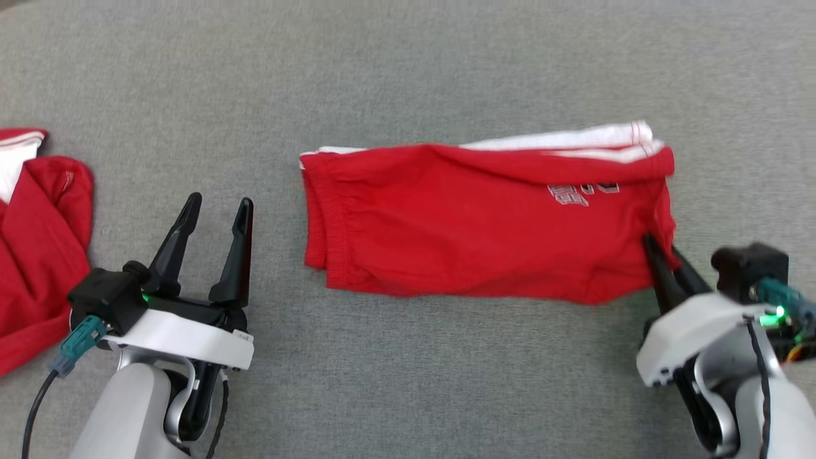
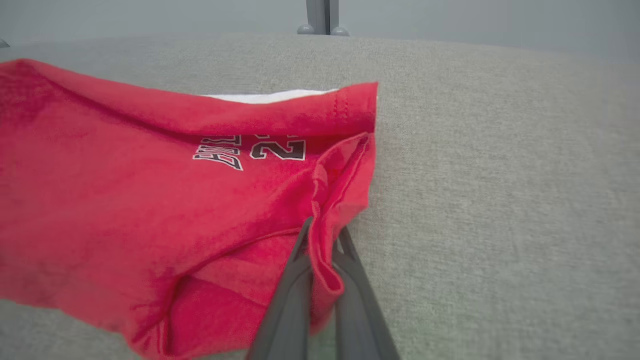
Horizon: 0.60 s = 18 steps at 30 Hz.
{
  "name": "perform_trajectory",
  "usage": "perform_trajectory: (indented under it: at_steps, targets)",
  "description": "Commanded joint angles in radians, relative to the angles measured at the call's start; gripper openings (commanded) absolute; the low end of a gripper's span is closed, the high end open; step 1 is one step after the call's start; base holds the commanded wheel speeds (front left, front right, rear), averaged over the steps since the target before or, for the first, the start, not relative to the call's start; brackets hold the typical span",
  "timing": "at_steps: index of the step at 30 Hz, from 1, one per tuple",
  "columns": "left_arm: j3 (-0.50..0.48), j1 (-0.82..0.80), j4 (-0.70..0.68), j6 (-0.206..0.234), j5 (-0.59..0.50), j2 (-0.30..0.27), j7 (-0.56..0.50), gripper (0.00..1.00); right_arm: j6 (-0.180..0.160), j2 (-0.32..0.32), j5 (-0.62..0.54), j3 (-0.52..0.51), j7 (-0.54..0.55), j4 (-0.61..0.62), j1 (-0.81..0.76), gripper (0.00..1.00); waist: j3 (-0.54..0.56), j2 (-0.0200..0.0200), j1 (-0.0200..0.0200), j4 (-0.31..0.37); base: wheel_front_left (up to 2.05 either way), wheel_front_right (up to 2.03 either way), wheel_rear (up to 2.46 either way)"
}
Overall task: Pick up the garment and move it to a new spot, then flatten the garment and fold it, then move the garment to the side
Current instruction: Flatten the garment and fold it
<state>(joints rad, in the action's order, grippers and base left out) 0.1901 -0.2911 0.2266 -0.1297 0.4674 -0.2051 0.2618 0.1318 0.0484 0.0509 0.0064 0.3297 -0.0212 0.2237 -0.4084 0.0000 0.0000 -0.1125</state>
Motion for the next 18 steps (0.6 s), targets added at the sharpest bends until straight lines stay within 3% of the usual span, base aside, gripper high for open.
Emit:
perform_trajectory:
  at_steps: [1,7,18]
  targets:
    - [-0.004,0.013,0.002,-0.001,-0.007,-0.009,0.004,1.00,-0.002,0.004,0.022,-0.008,-0.017,0.013,-0.039,0.00,0.029,0.0000,0.0000,0.022,0.00,0.00,0.00]
    - [0.000,0.055,0.019,-0.001,-0.012,-0.015,0.003,1.00,-0.002,0.003,0.080,-0.019,-0.058,-0.006,-0.134,0.00,0.085,0.0000,0.0000,0.062,0.00,0.00,0.00]
    - [0.010,0.088,0.038,0.009,-0.012,-0.014,0.003,1.00,-0.002,0.004,0.103,-0.012,-0.097,-0.096,-0.091,0.00,0.129,0.0000,0.0000,0.063,0.00,0.00,0.00]
